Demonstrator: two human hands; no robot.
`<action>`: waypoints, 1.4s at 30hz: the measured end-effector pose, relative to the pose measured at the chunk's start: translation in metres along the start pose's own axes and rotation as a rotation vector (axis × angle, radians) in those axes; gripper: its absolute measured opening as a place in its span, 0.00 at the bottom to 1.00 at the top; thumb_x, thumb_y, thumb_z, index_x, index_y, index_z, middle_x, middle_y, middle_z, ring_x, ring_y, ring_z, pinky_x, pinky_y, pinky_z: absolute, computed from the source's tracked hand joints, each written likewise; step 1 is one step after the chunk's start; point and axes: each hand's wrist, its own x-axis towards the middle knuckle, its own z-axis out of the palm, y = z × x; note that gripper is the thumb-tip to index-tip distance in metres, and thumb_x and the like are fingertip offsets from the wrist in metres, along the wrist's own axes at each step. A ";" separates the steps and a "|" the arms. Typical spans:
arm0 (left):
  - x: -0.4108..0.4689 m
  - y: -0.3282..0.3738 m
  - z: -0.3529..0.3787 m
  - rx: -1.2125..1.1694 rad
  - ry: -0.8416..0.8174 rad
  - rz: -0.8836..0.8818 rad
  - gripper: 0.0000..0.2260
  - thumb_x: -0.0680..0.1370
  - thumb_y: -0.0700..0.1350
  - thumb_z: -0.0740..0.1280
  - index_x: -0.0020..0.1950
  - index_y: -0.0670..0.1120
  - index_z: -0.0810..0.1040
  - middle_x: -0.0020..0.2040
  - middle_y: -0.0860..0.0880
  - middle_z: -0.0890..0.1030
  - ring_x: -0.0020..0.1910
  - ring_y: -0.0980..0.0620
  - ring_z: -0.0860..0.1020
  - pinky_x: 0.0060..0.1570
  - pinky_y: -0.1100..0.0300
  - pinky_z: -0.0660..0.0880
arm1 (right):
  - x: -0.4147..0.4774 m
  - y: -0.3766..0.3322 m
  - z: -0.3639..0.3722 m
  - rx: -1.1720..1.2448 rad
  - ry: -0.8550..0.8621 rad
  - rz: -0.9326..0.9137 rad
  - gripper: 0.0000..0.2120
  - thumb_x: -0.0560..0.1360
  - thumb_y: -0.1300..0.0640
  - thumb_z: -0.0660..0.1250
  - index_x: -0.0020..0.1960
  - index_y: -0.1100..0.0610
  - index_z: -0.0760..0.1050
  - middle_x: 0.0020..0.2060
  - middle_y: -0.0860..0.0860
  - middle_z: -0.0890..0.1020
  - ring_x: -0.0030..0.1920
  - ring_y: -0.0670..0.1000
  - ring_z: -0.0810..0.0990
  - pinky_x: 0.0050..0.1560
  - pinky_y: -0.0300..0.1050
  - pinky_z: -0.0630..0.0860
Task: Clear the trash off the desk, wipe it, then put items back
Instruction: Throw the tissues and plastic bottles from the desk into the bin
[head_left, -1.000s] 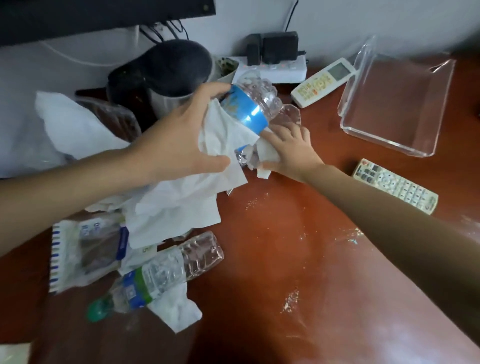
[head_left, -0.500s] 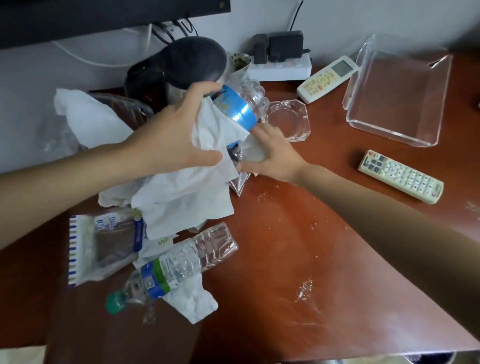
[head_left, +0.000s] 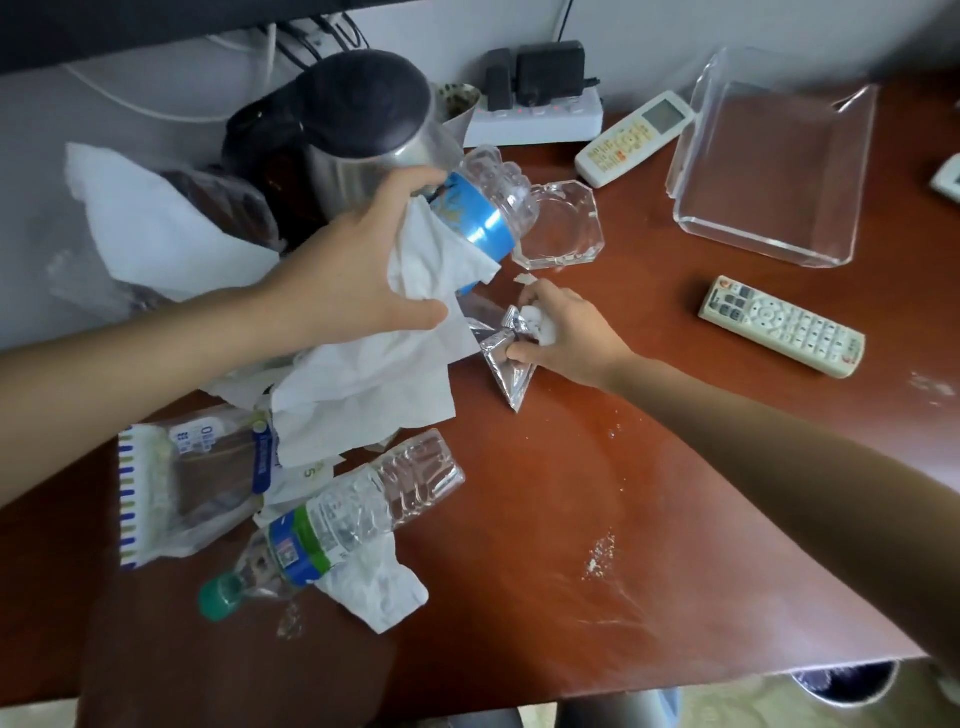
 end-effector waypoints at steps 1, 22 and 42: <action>0.002 0.003 0.003 0.000 -0.005 0.005 0.40 0.65 0.46 0.77 0.71 0.54 0.57 0.62 0.53 0.70 0.56 0.55 0.72 0.52 0.63 0.69 | -0.006 0.006 -0.008 0.003 -0.022 0.017 0.23 0.68 0.52 0.74 0.58 0.56 0.69 0.44 0.46 0.72 0.51 0.48 0.68 0.43 0.37 0.59; 0.070 0.156 0.078 0.050 -0.187 0.357 0.41 0.66 0.49 0.76 0.71 0.55 0.56 0.64 0.54 0.68 0.55 0.53 0.71 0.51 0.57 0.69 | -0.163 0.065 -0.161 0.093 0.342 0.330 0.13 0.67 0.53 0.72 0.42 0.62 0.72 0.38 0.59 0.79 0.35 0.54 0.72 0.35 0.50 0.69; 0.009 0.441 0.292 -0.059 -0.306 0.488 0.41 0.63 0.52 0.76 0.67 0.61 0.55 0.59 0.67 0.65 0.57 0.65 0.68 0.50 0.78 0.65 | -0.445 0.238 -0.281 -0.087 0.431 0.238 0.17 0.69 0.53 0.71 0.50 0.64 0.74 0.44 0.57 0.78 0.46 0.58 0.75 0.48 0.54 0.71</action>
